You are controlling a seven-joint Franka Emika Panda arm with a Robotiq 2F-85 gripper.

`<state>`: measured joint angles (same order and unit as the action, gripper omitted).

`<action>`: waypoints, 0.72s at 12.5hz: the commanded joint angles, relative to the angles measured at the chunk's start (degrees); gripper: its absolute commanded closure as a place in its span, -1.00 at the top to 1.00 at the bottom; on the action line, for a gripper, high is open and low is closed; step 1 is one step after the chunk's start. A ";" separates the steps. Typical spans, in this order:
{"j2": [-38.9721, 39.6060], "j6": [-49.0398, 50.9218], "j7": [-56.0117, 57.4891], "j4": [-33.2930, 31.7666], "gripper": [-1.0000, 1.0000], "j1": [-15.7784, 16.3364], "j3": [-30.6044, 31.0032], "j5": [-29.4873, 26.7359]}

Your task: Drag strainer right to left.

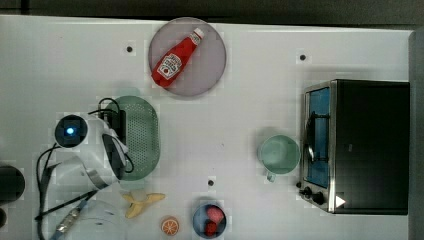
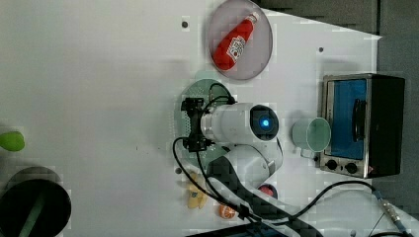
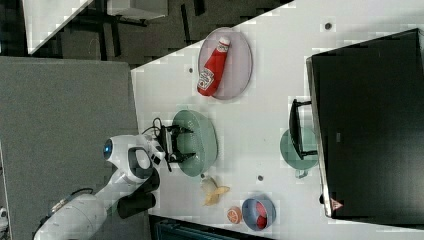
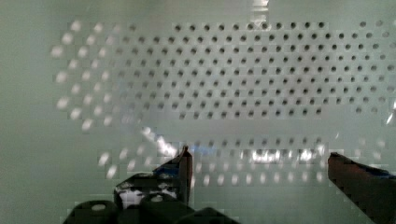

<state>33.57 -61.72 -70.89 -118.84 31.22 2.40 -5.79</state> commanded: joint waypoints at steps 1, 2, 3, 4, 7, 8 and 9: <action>1.95 2.10 -5.28 4.30 1.00 2.32 1.15 -0.93; 2.57 2.58 -6.48 5.41 1.00 2.78 1.15 -1.02; 3.10 2.98 -7.67 6.42 1.00 3.31 1.15 -1.05; 3.56 3.17 -8.46 7.25 1.00 3.78 1.15 -1.05; 4.61 3.26 -8.63 9.04 1.00 4.85 1.15 -1.39; 4.94 3.27 -8.66 9.42 1.00 5.22 1.16 -2.25; 5.25 3.26 -8.65 9.97 1.00 5.66 1.16 -3.11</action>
<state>38.64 -58.41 -75.26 -109.05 34.91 2.64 -7.64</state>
